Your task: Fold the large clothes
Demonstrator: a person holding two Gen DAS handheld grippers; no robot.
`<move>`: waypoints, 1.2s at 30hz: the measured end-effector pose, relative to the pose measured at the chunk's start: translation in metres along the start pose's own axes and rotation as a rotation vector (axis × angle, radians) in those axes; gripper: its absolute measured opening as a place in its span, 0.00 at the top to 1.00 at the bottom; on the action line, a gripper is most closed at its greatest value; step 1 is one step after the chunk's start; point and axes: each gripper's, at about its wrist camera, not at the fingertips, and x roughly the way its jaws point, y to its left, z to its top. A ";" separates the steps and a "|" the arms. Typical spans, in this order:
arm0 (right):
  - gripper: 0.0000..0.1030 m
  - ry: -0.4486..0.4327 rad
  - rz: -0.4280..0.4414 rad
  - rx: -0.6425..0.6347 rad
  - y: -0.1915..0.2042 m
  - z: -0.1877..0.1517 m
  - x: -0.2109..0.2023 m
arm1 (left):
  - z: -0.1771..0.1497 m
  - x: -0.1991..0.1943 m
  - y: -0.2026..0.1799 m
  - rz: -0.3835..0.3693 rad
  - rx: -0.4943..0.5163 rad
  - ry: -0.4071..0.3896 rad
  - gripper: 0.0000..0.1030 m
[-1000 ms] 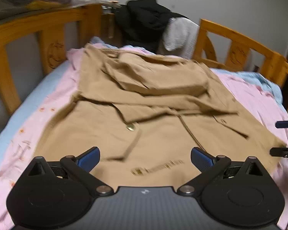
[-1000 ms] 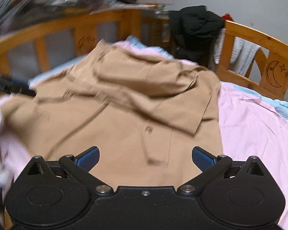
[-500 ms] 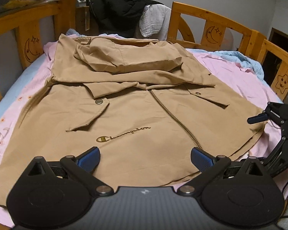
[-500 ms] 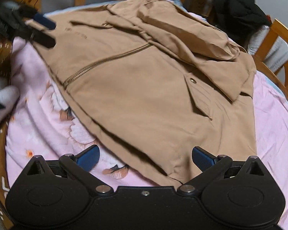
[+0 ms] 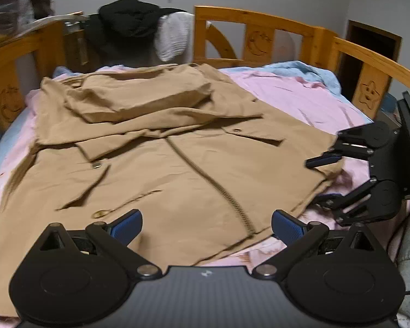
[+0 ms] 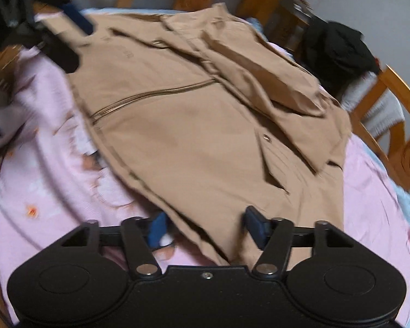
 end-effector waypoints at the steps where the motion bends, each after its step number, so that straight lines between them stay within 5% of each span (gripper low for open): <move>1: 0.58 -0.005 -0.001 -0.017 0.002 0.001 0.000 | 0.001 0.002 -0.003 -0.006 0.007 0.001 0.01; 3: 0.83 -0.018 0.010 -0.018 0.001 0.002 -0.001 | 0.002 0.004 -0.008 -0.014 0.021 0.000 0.01; 5: 0.89 -0.035 0.024 0.025 -0.008 0.008 -0.007 | 0.004 0.006 -0.014 -0.016 0.048 -0.014 0.01; 13: 0.94 -0.152 0.110 0.401 -0.085 0.045 -0.041 | 0.005 0.016 -0.040 0.131 0.254 -0.010 0.10; 20: 0.94 -0.171 0.099 0.337 -0.089 0.057 -0.044 | -0.010 -0.011 0.007 0.332 0.218 0.015 0.28; 30: 0.94 -0.139 0.094 0.258 -0.074 0.040 -0.036 | -0.045 -0.056 0.063 0.506 0.161 0.116 0.34; 33: 0.88 -0.077 0.107 0.171 -0.064 0.035 -0.029 | -0.044 -0.052 0.067 0.502 0.161 0.135 0.76; 35: 0.63 -0.003 0.115 0.094 -0.056 0.026 -0.019 | -0.037 -0.049 0.072 0.493 0.122 0.126 0.86; 36: 0.60 0.029 0.118 0.057 -0.053 0.020 -0.014 | -0.034 -0.049 0.074 0.489 0.098 0.110 0.88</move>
